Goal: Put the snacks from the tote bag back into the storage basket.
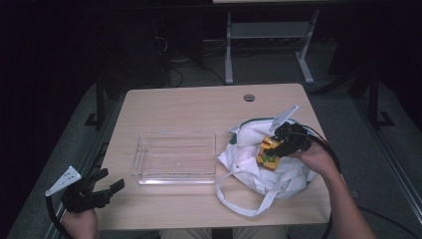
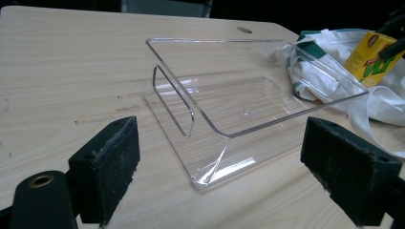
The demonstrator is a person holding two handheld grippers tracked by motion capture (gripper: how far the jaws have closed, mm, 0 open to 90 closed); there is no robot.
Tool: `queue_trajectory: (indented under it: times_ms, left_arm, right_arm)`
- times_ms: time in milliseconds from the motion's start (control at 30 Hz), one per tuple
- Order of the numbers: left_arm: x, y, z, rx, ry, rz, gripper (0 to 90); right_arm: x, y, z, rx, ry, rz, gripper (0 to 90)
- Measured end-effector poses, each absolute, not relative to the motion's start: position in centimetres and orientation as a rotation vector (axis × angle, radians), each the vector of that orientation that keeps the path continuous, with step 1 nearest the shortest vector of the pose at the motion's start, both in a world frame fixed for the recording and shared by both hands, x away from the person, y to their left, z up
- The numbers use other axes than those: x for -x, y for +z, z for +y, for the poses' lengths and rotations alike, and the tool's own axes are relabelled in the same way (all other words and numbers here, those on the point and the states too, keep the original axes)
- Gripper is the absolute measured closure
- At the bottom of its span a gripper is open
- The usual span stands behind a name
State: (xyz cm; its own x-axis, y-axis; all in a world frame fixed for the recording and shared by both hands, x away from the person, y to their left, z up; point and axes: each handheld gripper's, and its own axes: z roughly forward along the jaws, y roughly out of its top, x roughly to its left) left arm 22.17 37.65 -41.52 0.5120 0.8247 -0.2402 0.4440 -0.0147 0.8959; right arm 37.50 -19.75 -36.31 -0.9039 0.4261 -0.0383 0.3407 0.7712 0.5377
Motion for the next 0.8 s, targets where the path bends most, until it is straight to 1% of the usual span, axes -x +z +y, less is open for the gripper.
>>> queue_trajectory:
  times_ms: [600,800]
  left_arm:
    - [-22.1,-41.5,37.6,-1.65,0.429,1.097,12.7]
    - [-22.1,-41.5,37.7,-1.637,0.429,1.1,12.6]
  right_arm:
    - [-37.0,-32.3,-19.5,-0.545,0.864,2.795,52.1]
    - [-36.6,-30.8,-18.8,-0.502,0.852,2.779,52.1]
